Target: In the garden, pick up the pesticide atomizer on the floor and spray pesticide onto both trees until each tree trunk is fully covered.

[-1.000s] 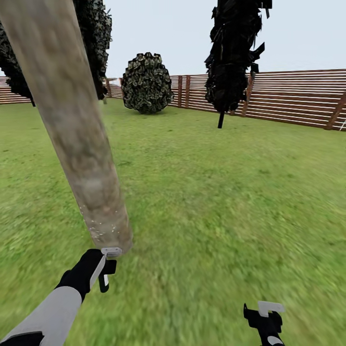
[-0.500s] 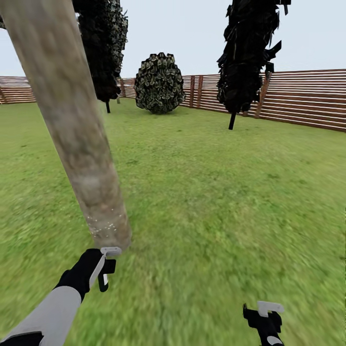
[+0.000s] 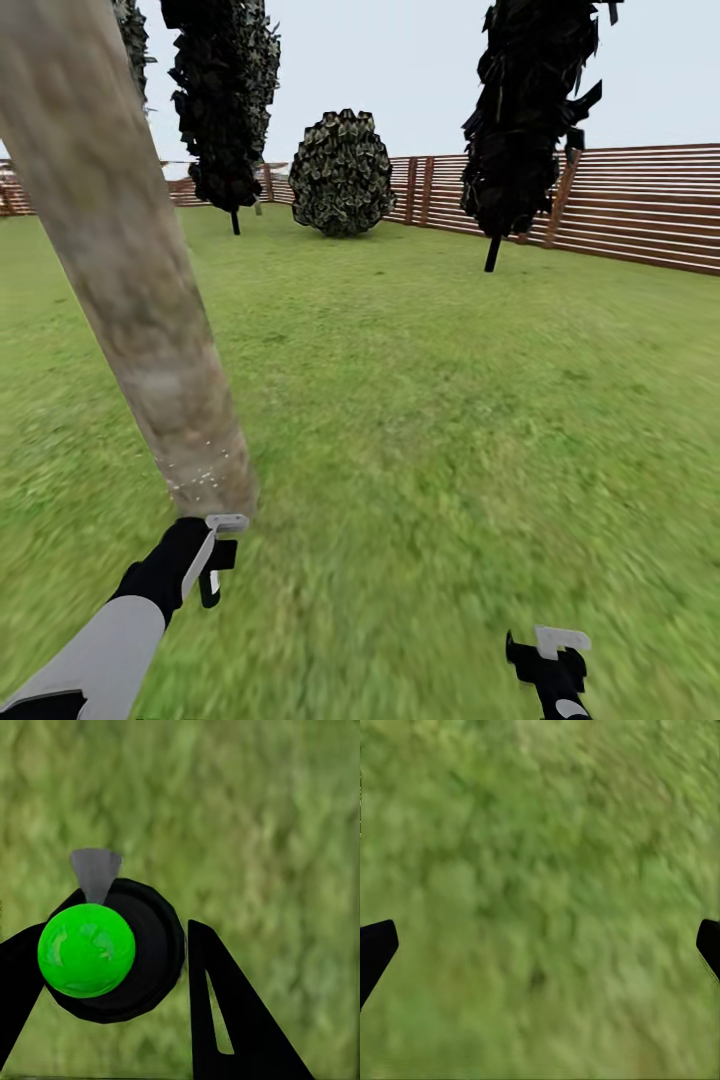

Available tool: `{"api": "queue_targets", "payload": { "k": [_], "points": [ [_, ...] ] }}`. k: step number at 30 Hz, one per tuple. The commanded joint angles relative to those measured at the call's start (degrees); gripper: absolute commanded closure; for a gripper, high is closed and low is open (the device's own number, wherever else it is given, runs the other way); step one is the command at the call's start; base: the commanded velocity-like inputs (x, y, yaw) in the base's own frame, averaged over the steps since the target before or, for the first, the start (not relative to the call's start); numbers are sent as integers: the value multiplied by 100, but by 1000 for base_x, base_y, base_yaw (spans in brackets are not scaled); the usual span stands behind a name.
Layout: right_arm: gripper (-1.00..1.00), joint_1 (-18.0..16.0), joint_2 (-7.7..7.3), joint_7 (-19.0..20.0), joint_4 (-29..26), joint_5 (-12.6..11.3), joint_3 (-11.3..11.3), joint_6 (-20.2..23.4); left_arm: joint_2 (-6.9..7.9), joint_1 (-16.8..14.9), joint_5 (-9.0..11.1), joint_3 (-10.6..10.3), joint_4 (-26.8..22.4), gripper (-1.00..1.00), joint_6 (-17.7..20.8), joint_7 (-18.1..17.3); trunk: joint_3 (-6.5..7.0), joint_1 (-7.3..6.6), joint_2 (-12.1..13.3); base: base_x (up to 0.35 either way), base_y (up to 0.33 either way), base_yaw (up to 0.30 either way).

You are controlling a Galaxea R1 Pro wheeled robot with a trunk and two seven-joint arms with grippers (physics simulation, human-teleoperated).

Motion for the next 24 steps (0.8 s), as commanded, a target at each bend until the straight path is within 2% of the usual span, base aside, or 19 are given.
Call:
{"api": "queue_targets", "payload": {
  "k": [1, 4, 10, 14, 15, 16, 19, 21, 22, 24],
  "points": [
    [-100, 0, -1, -14, -2, -46, 50, -9, -3, -2, -35, 23, -7, 100, 28, -15, -5, 0, -2, 115, -274, 273],
    [-100, 0, -1, -15, -2, -46, 50, -9, -7, -6, -30, 27, -7, 100, 28, -18, -5, 0, -2, 48, -207, 275],
    [-100, 0, -1, -14, -2, -46, 50, -9, -38, -90, -11, 2, -25, 100, 91, -72, -5, 0, -2, 5, -25, 277],
    [-100, 0, -1, -14, -2, -46, 50, -9, -113, -495, 2, 2, -110, 100, 261, -106, -5, 0, -2, 0, -1, 277],
    [-100, 0, -1, -14, -2, -46, 50, -9, -230, -657, 1, -21, -147, 100, 541, -116, -5, 0, -2, 0, 0, 247],
    [-100, 0, -1, -14, -2, -46, 50, -9, -260, -772, -2, -27, -198, 100, 743, -120, -5, 0, -2, 0, 0, 108],
    [-100, 0, -1, -14, -2, -46, 50, -9, -178, -886, -17, -18, -400, 100, 948, -127, -5, 0, -2, 0, 0, 45],
    [-100, 0, -1, -9, 3, -42, 50, -9, 60, -905, -13, -24, -516, 100, 1231, -133, -5, 0, -2, 0, 0, 7],
    [-100, 0, -1, -7, 5, -31, 50, -9, 123, -905, -10, -37, -533, 100, 1303, -136, -5, 0, -2, 0, 0, 2],
    [-100, 0, -1, -6, 6, -17, 50, -9, 105, -924, -7, -49, -547, 100, 1361, -137, -5, 0, -2, 0, 0, 1]
  ]
}}
